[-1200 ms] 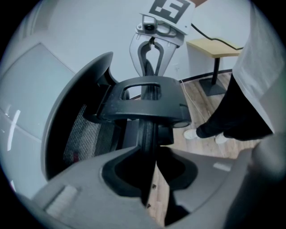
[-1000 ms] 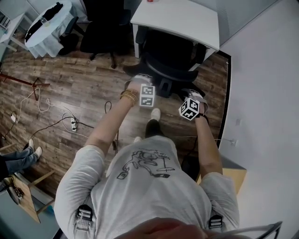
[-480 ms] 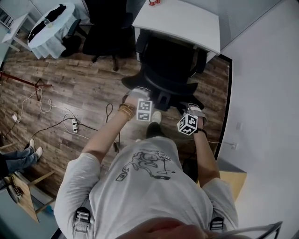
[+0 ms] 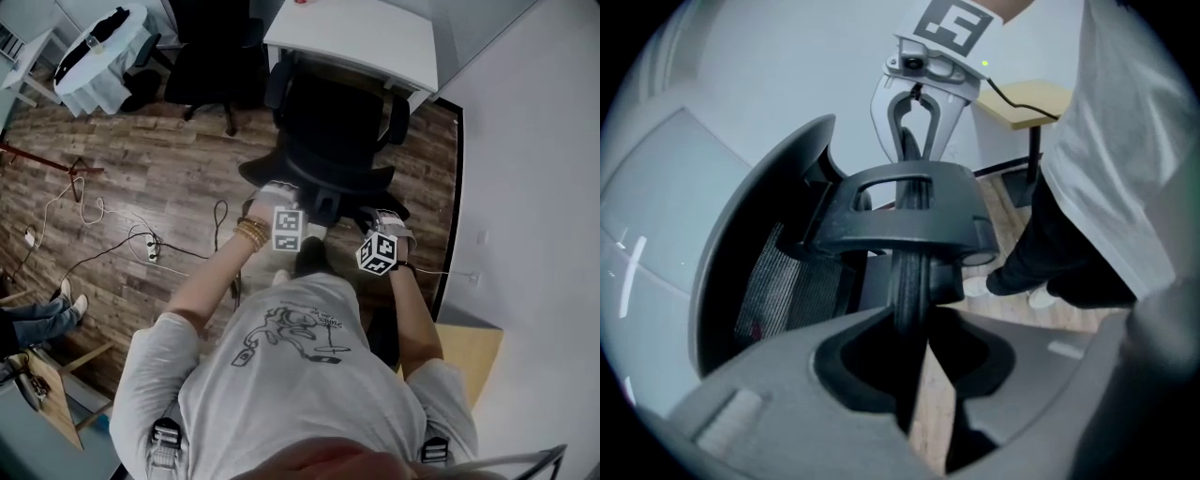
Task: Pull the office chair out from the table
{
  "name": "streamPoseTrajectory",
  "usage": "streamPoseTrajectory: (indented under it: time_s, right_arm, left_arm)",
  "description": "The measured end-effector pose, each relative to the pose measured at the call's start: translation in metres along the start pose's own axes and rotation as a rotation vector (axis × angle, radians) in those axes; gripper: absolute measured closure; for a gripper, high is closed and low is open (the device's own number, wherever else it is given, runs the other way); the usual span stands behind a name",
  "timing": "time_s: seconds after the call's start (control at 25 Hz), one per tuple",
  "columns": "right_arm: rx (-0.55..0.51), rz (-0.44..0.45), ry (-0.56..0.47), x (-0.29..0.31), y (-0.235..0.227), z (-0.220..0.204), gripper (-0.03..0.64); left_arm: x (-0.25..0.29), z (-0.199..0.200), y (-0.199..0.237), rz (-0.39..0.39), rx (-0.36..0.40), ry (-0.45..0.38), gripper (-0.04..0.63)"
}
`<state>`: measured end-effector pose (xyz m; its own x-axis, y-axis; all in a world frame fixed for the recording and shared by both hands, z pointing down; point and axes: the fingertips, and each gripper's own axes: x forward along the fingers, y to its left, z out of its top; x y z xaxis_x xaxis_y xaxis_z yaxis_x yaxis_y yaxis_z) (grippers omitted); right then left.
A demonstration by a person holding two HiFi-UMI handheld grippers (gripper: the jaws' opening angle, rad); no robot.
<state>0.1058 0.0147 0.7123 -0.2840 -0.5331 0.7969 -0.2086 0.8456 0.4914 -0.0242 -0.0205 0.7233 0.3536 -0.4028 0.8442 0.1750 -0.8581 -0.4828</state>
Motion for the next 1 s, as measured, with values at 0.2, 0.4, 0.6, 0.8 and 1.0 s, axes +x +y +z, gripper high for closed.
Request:
streamPoseTrajectory:
  time_s: [0.2, 0.4, 0.6, 0.8, 1.0]
  right_arm:
    - [-0.001, 0.002, 0.006, -0.012, 0.026, 0.003, 0.505]
    - [-0.01, -0.003, 0.015, -0.026, 0.051, 0.007, 0.505]
    - [-0.011, 0.002, 0.017, -0.034, 0.073, 0.013, 0.505]
    - [-0.009, -0.001, 0.019, -0.037, 0.076, 0.017, 0.505]
    - [0.042, -0.025, 0.025, -0.037, 0.071, 0.018, 0.472]
  left_arm:
    - [-0.013, 0.004, -0.028, -0.005, -0.006, 0.004, 0.486]
    - [-0.029, 0.009, -0.052, -0.004, -0.002, -0.007, 0.489]
    - [-0.041, 0.009, -0.074, -0.01, -0.003, -0.01, 0.486]
    - [-0.045, 0.008, -0.077, -0.026, -0.012, -0.027, 0.479]
    - [-0.054, 0.007, -0.07, 0.008, -0.069, -0.034, 0.449]
